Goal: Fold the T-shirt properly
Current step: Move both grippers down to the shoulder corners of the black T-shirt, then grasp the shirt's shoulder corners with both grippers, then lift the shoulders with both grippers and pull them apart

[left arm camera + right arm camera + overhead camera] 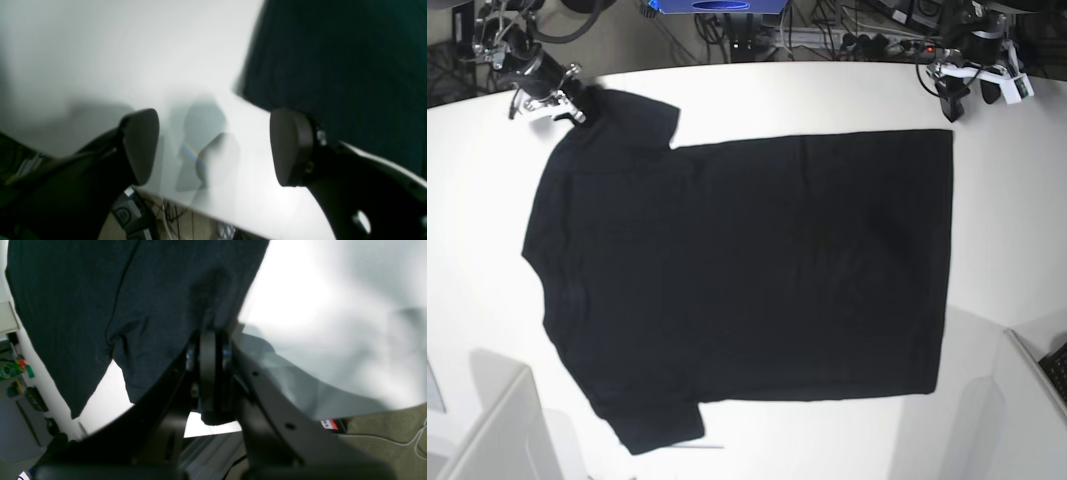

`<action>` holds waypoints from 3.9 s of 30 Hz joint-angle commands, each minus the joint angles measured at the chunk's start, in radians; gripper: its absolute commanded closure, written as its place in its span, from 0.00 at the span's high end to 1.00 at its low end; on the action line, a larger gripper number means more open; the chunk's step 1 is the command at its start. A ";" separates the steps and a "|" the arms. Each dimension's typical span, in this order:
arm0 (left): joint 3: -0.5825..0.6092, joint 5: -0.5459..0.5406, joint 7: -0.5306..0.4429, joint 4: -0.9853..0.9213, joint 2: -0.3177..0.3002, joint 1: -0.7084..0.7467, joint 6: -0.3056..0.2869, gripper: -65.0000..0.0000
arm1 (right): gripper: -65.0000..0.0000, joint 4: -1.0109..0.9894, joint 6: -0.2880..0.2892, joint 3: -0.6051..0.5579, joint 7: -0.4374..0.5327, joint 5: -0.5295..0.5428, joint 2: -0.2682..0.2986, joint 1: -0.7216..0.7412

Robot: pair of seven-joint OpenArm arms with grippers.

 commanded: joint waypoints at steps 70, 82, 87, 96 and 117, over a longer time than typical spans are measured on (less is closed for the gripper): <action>0.069 -0.014 0.179 0.220 -0.021 0.028 -0.007 0.00 | 0.00 0.357 -0.030 0.116 -0.100 -0.057 0.005 -0.099; 0.069 -0.012 0.184 0.217 -0.021 -0.096 -0.002 0.00 | 0.00 0.355 -0.034 0.116 -0.256 -0.060 0.005 0.104; 0.069 -0.012 0.261 0.214 -0.021 -0.169 0.081 0.00 | 0.00 0.349 -0.036 0.116 -0.324 -0.062 0.005 0.194; 0.069 -0.011 0.311 0.209 -0.021 -0.261 0.090 0.00 | 0.00 0.249 -0.036 0.107 -0.330 -0.063 0.039 0.328; 0.069 -0.011 0.413 0.173 -0.023 -0.422 0.160 0.00 | 0.00 -0.076 -0.036 0.011 -0.287 -0.063 0.149 0.576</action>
